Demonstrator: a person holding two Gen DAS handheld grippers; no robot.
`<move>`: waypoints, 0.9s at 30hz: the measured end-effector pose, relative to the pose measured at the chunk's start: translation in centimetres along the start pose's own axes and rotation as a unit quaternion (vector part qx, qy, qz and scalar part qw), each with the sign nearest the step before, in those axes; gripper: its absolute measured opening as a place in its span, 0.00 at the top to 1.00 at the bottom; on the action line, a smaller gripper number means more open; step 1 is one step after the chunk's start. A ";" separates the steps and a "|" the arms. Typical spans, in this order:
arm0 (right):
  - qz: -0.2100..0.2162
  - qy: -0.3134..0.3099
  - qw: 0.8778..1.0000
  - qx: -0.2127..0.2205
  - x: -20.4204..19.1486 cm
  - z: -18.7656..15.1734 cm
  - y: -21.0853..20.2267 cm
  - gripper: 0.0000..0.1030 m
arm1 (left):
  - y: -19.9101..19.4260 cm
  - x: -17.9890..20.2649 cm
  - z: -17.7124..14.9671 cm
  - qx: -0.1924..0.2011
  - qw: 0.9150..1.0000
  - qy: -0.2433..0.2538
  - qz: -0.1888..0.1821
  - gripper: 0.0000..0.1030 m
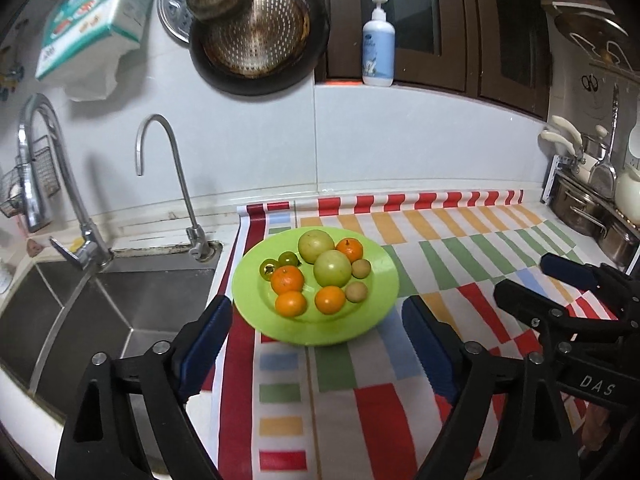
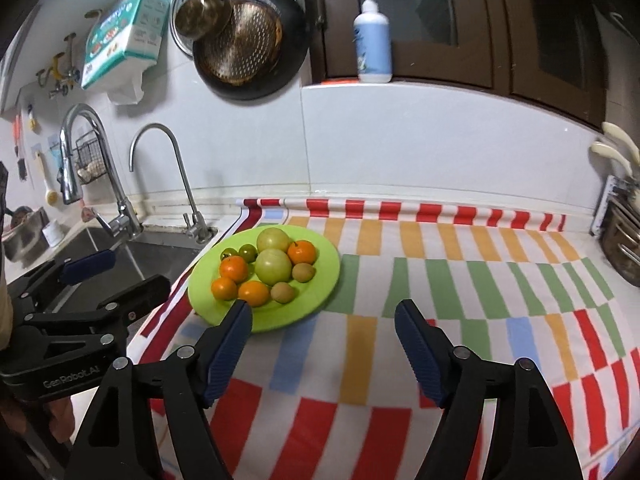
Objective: Organize fruits
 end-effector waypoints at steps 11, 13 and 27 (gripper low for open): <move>-0.018 -0.003 1.000 0.022 2.5 -1.2 -7.2 0.16 | -7.0 3.2 -1.2 0.023 1.000 -0.003 0.016 0.05; -0.023 -0.007 0.999 0.028 2.8 -1.4 -8.8 0.15 | -8.1 3.6 -1.5 0.027 0.999 -0.004 0.019 0.04; -0.034 -0.010 0.998 0.046 4.0 -2.5 -15.5 0.12 | -14.1 5.6 -2.1 0.053 0.998 -0.006 0.029 0.00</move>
Point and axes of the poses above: each gripper's, at about its wrist camera, not at the fingertips, and y roughly the way its jaws point, x to its right, z to its top, the point moved 9 cm from there along y, roughly the way its jaws point, and after that the axes turned 9 degrees about x, right-handed, at the moved point
